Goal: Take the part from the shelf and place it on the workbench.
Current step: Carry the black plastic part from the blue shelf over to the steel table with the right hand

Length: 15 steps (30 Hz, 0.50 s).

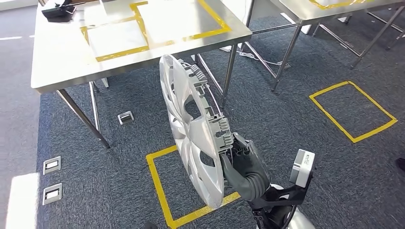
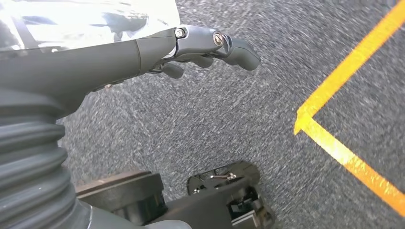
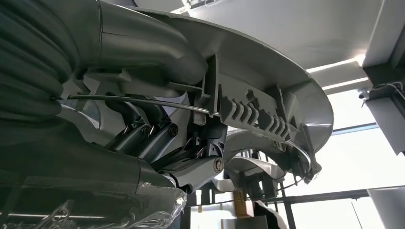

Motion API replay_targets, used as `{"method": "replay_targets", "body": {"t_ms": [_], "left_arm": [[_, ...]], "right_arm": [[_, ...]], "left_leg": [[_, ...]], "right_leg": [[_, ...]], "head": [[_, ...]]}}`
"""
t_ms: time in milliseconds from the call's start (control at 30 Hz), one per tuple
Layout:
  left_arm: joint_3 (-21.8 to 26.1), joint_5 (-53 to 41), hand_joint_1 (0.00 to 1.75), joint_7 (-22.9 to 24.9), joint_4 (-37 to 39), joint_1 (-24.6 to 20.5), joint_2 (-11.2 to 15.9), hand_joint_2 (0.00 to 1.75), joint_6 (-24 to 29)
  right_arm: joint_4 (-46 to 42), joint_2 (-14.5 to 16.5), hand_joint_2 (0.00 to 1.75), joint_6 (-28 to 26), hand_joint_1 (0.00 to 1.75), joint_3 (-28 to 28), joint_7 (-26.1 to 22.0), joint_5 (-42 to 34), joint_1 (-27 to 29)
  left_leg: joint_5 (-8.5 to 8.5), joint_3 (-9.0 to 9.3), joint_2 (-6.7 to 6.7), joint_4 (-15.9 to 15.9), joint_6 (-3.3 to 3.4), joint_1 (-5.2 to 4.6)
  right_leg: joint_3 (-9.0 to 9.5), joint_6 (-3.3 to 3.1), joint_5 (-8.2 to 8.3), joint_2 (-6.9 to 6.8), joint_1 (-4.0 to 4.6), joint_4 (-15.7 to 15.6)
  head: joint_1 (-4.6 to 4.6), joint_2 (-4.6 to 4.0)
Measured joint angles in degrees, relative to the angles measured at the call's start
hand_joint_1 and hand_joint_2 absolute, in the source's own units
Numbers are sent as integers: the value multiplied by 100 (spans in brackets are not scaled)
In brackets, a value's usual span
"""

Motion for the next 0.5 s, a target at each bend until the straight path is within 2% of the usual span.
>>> {"method": "replay_targets", "body": {"t_ms": [33, 67, 100, 133, 233, 267, 400, 500], "left_arm": [[0, 0, 0, 0, -1, 1, -4, 175, -3], [0, 0, 0, 1, -1, 8, -8, 175, -7], [0, 0, 0, 2, -1, 20, -10, 175, -10], [-1, 0, 0, 5, -1, 30, -12, 175, -13], [-1, 2, 0, 18, 2, 29, -5, 175, -13], [-1, 2, 0, 23, 3, 31, 1, 175, -13], [-1, -8, 0, 49, 3, 30, 8, 175, -22], [-5, -74, 0, 106, 2, 10, 8, 175, -50]], "right_arm": [[0, 0, 175, 4, 175, 1, -1, -23, 0], [0, 0, 175, 11, 175, 0, -1, -61, -1], [-1, 1, 175, 19, 175, -1, -2, -110, -5], [1, 4, 175, 25, 175, -1, 1, -154, -5], [14, 9, 175, 3, 175, -1, 19, -189, -10], [21, 9, 175, -24, 175, -2, 30, -183, -19], [57, 9, 175, -199, 175, -6, 96, -81, -48], [107, 9, 175, -529, 175, -8, 232, 194, -160]], "left_leg": [[5, -27, -58, 5, -30, 18], [16, -50, -110, 1, -66, 33], [23, -63, -157, -13, -102, 50], [37, -51, -142, -40, -122, 49], [64, -7, -65, -109, -65, 23], [66, -4, -78, -119, -54, 24], [73, 16, -71, -144, -85, 32], [70, 18, -70, -148, -102, 35]], "right_leg": [[53, -6, 19, 111, 3, -150], [74, -12, -3, 135, 8, -197], [101, -25, -11, 83, 10, -241], [119, -23, -16, 41, 19, -268], [160, -18, -17, -36, 29, -332], [162, -32, -8, -43, 27, -331], [169, -67, -11, -42, 42, -319], [170, -75, -16, -41, 46, -314]], "head": [[1, 0], [4, 0], [10, 0], [8, 0], [-23, 0], [-28, 0], [-26, 0], [-25, 0]]}}
